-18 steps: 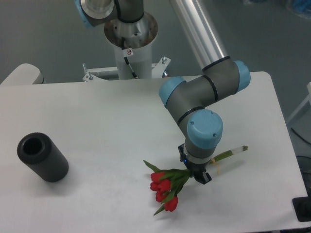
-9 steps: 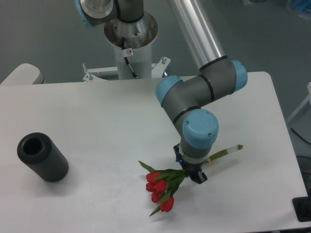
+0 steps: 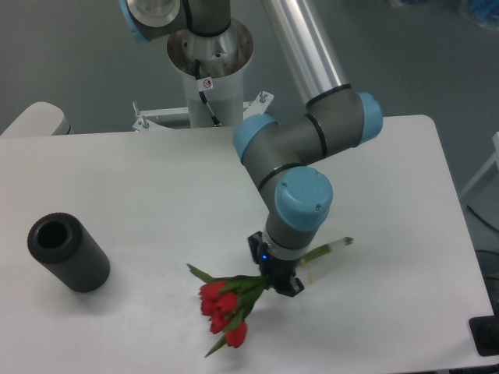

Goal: Insert the flowers into the vase
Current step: 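Carry the tulips over to the black cylindrical vase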

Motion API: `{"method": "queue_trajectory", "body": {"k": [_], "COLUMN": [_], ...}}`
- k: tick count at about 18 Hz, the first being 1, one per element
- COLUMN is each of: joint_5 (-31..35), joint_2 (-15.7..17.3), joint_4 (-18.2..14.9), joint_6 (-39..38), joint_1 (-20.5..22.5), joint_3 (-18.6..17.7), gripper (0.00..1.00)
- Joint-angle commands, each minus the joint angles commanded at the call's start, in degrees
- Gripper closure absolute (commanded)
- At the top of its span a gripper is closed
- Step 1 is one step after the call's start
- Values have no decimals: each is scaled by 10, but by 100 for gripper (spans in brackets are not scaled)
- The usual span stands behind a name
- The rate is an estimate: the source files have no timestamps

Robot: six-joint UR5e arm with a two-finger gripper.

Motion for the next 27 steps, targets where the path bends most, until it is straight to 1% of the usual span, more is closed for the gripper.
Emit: {"method": "queue_trajectory", "body": {"k": [3,6,12,15,18,23,25,27], "joint_5": [-34,-84,-260,-319,-379,-475,-519,-547], "joint_2": [18,31,48,58,59,66,70,76], "joint_4": [0,0,0,0,1,31,36,36], "joint_6": [-21,-50,-112,-123,-130,-138,-139,-138], "joint_1": [-11,-24,-34,-41,-47,-57,-56,-56], "joint_3": [-11,-16,-15,-13,-6,-13,-15,-14], "gripper": [100,100,100,100,100,100,100,100]}}
